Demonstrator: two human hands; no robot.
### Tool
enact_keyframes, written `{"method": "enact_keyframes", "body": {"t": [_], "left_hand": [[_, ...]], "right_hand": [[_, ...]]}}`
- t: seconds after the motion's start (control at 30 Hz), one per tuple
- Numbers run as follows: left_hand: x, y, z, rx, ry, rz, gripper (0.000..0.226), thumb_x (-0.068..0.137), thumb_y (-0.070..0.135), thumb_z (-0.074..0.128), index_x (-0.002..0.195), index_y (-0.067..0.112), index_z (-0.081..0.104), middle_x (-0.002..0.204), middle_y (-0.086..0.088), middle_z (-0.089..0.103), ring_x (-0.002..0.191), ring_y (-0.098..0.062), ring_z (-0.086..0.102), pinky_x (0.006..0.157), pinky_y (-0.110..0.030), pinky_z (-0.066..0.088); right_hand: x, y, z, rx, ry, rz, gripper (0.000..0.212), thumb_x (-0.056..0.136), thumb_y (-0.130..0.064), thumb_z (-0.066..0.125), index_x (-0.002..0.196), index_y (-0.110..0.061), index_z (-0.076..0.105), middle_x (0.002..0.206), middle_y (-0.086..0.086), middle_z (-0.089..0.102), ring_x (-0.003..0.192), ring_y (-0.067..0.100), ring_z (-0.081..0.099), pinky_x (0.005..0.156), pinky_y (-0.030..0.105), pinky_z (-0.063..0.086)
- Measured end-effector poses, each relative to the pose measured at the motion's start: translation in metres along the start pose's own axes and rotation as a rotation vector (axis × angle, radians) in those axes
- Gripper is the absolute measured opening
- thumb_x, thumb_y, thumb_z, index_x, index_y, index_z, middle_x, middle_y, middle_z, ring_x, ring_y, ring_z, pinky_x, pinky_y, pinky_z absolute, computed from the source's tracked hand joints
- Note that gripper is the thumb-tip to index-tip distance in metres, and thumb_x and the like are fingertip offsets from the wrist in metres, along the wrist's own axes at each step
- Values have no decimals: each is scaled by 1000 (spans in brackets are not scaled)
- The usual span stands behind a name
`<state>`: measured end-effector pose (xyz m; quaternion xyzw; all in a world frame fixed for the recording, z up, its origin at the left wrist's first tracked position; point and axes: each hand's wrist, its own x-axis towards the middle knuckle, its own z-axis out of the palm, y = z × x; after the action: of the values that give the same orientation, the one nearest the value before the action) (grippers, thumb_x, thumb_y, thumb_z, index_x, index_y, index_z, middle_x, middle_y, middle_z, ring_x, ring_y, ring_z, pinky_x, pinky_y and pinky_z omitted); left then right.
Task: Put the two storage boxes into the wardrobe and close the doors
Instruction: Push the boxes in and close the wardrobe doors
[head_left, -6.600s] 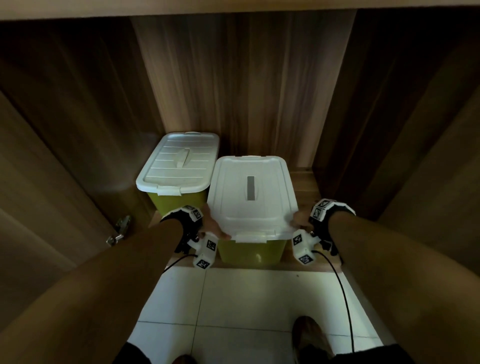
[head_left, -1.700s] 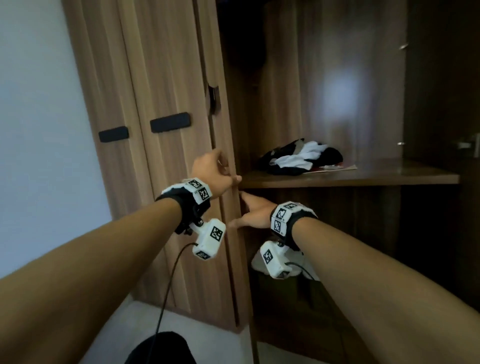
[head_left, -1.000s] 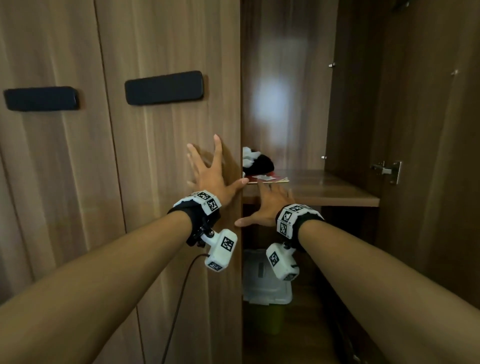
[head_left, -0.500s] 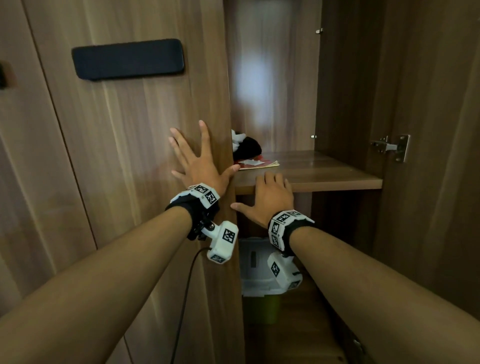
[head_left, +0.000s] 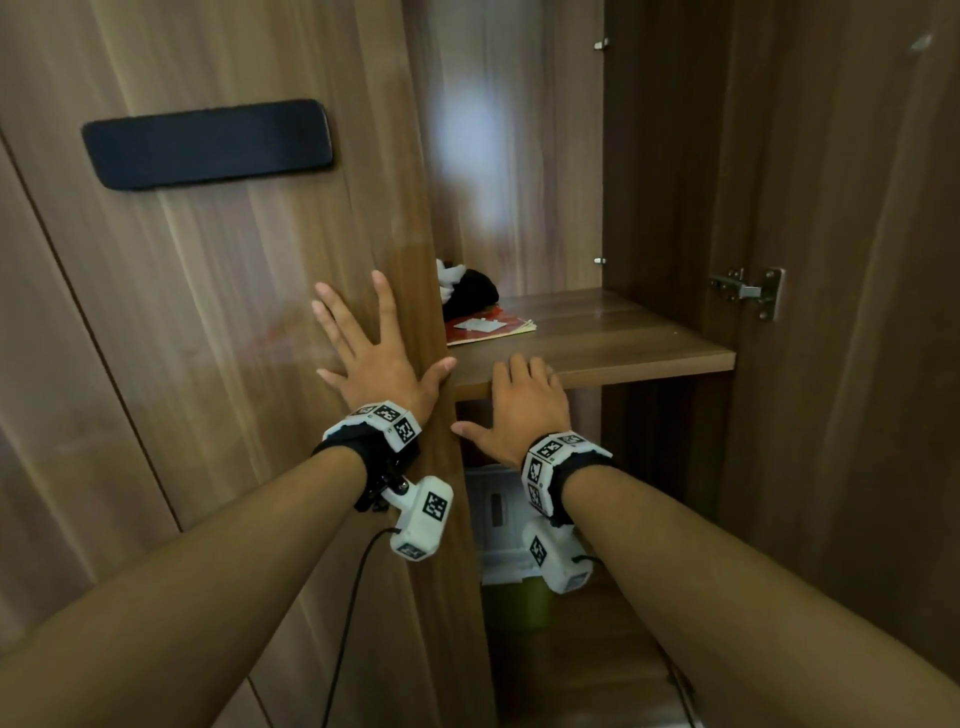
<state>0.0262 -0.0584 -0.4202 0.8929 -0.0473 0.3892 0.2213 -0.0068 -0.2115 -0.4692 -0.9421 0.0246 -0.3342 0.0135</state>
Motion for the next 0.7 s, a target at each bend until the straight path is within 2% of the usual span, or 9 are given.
{"method": "enact_keyframes", "body": {"t": [0.1,0.2,0.3,0.4,0.57,0.7], "left_hand": [[-12,20,-2,62,-23,-3,121,79,56,75,160,25,-11,163,-22,-23,153,-41,-14,110,-74,26],[-27,44,-2,139,-79,166,106,89,64,54,160,14,-6,164,-21,-21,153,-37,-14,117,-69,16],[-42,83,-1,86,-144,312,97,91,69,40,161,15,0,167,-19,-11,155,-35,-10,119,-66,8],[-63,132,1,54,-232,362,92,90,73,34,160,18,9,168,-17,1,155,-34,2,120,-63,4],[-94,227,-3,-55,-291,472,93,86,74,37,158,21,12,167,-16,11,154,-34,11,120,-64,7],[-135,311,-30,-233,-292,562,94,85,73,43,157,21,14,167,-14,13,154,-33,13,120,-63,12]], "right_hand": [[-15,13,-23,86,-37,12,83,75,-81,54,127,-15,51,124,8,54,115,29,51,101,44,45],[-33,36,-51,88,-9,81,82,79,-79,52,130,-16,49,128,9,51,118,31,50,101,45,46],[-57,74,-81,2,14,157,79,81,-76,52,132,-16,48,131,9,49,120,32,49,98,46,46],[-90,123,-120,-114,32,202,69,81,-62,61,131,-16,47,132,10,47,120,33,49,94,48,47],[-145,199,-205,-390,86,224,58,75,-36,67,126,-15,50,138,13,45,122,37,48,93,49,46],[-178,241,-271,-540,204,229,59,64,-28,69,120,-14,55,148,19,42,131,40,42,98,50,41]]}}
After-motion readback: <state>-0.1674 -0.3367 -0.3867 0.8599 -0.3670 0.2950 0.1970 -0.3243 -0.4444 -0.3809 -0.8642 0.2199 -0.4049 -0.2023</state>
